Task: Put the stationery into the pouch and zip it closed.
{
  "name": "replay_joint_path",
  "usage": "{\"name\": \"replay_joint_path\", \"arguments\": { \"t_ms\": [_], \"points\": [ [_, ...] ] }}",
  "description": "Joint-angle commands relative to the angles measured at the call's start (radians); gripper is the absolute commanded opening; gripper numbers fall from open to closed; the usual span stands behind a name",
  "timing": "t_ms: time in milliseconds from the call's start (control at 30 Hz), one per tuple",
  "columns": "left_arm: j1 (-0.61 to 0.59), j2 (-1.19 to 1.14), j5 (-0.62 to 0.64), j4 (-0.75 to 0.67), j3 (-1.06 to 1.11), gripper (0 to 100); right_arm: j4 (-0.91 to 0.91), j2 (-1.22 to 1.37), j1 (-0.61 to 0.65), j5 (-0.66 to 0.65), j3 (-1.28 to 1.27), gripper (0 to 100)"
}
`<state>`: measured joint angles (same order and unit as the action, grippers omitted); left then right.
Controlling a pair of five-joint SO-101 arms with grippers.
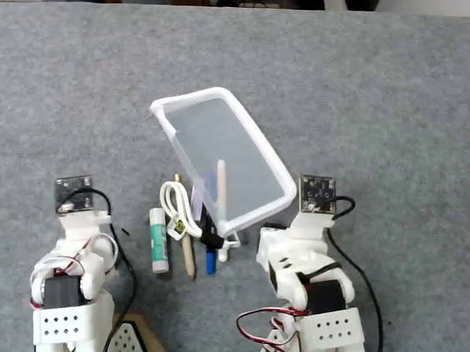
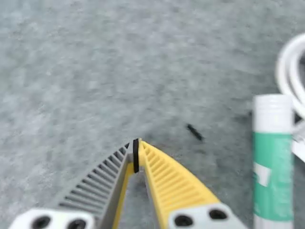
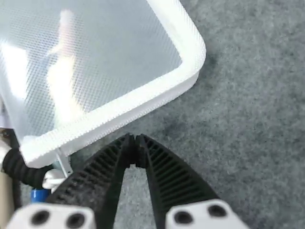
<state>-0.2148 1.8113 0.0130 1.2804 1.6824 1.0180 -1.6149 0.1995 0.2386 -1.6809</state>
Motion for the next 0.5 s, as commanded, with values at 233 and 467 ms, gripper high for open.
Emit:
{"name": "replay_joint_path", "arguments": {
  "t_ms": [233,467],
  "points": [
    [0.260,0.006,0.008,-0.029,-0.008,4,-0.081,0.004,0.072,0.011,0.050,1.4],
    [0.407,0.005,0.006,-0.058,-0.064,18,-0.031,0.004,0.072,0.012,0.030,1.4]
  ]
}}
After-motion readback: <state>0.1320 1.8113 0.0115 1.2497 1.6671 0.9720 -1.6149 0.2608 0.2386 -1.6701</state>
